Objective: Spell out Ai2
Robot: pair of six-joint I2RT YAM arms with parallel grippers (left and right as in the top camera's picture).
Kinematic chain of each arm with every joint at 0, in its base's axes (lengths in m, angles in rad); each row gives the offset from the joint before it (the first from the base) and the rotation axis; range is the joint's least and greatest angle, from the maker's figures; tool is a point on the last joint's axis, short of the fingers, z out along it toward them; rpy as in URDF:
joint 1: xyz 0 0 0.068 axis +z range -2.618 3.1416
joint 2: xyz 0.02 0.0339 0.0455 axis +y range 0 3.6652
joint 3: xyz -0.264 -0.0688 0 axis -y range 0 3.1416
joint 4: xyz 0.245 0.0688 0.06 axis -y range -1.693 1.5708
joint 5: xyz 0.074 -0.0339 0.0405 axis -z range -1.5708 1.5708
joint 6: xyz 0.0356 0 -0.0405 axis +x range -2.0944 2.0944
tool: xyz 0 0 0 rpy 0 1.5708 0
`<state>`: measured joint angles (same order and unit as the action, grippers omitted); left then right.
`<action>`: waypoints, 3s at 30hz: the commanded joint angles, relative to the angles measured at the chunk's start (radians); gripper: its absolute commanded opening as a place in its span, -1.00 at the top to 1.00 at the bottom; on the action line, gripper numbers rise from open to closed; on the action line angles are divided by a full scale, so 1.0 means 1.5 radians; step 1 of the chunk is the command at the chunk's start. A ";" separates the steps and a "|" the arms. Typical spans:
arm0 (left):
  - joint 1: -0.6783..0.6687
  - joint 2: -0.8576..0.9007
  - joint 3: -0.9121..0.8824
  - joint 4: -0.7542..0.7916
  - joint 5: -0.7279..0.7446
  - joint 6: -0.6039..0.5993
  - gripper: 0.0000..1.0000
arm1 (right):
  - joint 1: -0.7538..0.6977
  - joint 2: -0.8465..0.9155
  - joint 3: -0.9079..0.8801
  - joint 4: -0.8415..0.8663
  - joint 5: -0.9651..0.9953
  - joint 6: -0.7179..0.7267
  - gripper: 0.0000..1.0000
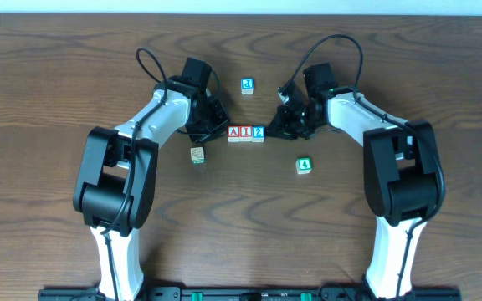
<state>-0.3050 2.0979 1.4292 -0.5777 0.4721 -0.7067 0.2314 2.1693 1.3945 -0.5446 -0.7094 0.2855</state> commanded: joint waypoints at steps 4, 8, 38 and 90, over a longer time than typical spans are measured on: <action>-0.001 0.004 -0.002 -0.004 -0.006 0.013 0.88 | 0.002 0.006 -0.002 0.001 0.010 0.013 0.97; -0.001 0.004 -0.002 -0.012 -0.033 0.016 0.88 | -0.003 0.006 -0.001 -0.004 0.026 0.019 0.97; -0.243 -0.605 -0.002 -0.308 -0.472 0.117 0.88 | -0.061 -0.712 0.097 -0.520 0.241 -0.145 0.97; 0.106 -1.161 -0.575 -0.070 -0.456 0.255 -0.90 | -0.061 -0.862 0.094 -0.610 0.304 -0.149 -0.98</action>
<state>-0.2012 0.4343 0.6735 -0.6994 -0.2752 -0.3649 0.1314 0.8761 1.5406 -1.4601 -0.2565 0.0742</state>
